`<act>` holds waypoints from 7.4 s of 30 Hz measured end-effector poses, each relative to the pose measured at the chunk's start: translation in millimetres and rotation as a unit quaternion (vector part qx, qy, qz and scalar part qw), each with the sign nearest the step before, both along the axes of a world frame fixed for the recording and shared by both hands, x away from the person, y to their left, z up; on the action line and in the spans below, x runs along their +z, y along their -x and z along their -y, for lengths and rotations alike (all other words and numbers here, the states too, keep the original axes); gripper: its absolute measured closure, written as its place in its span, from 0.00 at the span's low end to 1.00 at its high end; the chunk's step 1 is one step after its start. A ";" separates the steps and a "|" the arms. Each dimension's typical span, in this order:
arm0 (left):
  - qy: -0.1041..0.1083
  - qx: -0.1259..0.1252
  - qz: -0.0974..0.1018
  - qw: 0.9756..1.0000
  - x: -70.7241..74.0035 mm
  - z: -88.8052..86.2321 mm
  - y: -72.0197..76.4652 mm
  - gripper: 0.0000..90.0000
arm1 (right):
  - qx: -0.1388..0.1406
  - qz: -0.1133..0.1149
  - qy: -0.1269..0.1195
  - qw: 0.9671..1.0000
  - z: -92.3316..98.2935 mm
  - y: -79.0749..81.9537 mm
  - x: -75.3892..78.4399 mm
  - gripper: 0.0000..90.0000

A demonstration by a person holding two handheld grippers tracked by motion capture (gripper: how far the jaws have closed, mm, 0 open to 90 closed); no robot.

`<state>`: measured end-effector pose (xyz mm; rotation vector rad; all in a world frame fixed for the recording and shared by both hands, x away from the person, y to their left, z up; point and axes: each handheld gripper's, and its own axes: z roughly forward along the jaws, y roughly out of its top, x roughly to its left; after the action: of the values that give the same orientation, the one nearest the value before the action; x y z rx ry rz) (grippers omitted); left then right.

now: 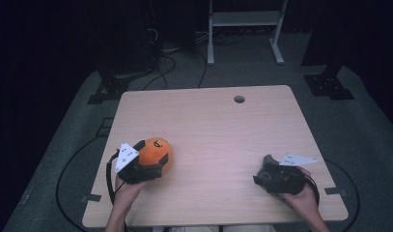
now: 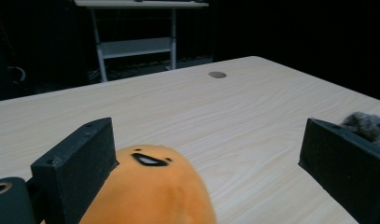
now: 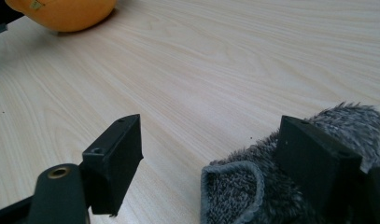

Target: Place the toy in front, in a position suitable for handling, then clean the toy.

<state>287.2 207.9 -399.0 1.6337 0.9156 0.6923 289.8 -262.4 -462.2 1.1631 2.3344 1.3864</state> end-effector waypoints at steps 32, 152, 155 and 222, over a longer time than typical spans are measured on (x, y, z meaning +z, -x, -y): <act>-0.115 0.056 -0.044 0.991 -45.7 -19.3 -19.5 0.05 | 0.002 0.004 0.005 1.000 0.1 0.9 0.1 0.24; -0.049 -0.223 -0.004 0.974 -32.5 116.2 8.2 0.14 | -0.061 0.026 -0.017 0.998 32.8 3.3 10.9 0.25; -0.054 -0.222 0.001 0.974 -31.2 116.0 8.9 0.14 | -0.067 0.030 -0.013 0.997 34.5 3.3 11.8 0.25; -0.101 -0.216 -0.062 0.969 -46.1 137.3 -13.3 0.32 | 0.006 0.048 0.016 0.999 -7.2 9.4 41.2 0.83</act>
<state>300.5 70.6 -445.1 1.9948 0.5544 0.3917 280.4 -255.2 -421.0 1.0517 2.2912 1.3727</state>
